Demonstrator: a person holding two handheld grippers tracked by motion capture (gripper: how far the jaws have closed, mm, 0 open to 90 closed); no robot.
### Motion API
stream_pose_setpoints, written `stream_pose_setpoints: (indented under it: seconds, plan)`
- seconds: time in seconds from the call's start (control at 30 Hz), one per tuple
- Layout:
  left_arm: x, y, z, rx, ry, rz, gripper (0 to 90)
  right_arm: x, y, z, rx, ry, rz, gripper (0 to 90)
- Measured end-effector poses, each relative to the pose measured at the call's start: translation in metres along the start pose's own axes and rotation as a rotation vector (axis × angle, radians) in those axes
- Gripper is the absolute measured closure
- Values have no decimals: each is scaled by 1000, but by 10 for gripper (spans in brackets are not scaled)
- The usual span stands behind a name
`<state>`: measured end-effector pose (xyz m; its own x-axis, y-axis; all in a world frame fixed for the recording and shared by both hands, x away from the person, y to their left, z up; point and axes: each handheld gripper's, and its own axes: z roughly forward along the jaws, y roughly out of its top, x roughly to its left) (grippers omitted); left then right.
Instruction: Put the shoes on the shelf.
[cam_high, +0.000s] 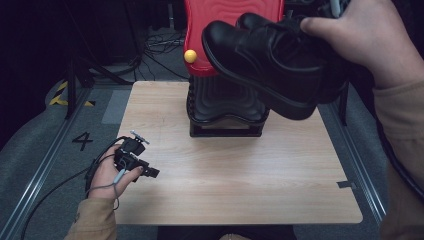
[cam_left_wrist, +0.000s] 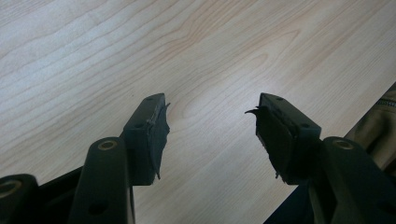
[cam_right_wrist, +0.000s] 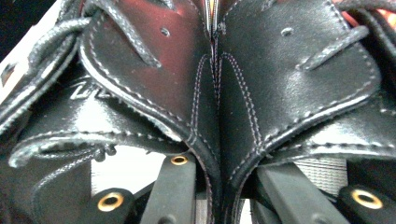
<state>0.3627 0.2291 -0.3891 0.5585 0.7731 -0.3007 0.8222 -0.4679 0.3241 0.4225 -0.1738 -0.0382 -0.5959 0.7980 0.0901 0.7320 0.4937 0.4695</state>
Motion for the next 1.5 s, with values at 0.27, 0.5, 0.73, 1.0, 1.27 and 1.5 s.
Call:
stream_pose_setpoints:
  seconds: [0.27, 0.5, 0.73, 1.0, 1.27, 1.5]
  plan:
    - [5, 0, -1, -12, -18, 4, 439, -6, 46, -1, -74, -94, 73, 820]
    - [10, -1, -2, -31, -45, -8, 439, -15, 79, 0, -121, -155, 167, 820]
    - [16, -2, -1, -43, -56, -18, 439, -27, 99, 7, -164, -142, 214, 820]
    - [21, -4, -1, -48, -70, -28, 437, -28, 124, 27, -211, -197, 221, 820]
    - [24, -5, 0, -50, -80, -36, 437, -31, 138, 39, -268, -245, 227, 819]
    - [24, -5, 1, -51, -83, -37, 437, -33, 144, 50, -309, -273, 250, 817]
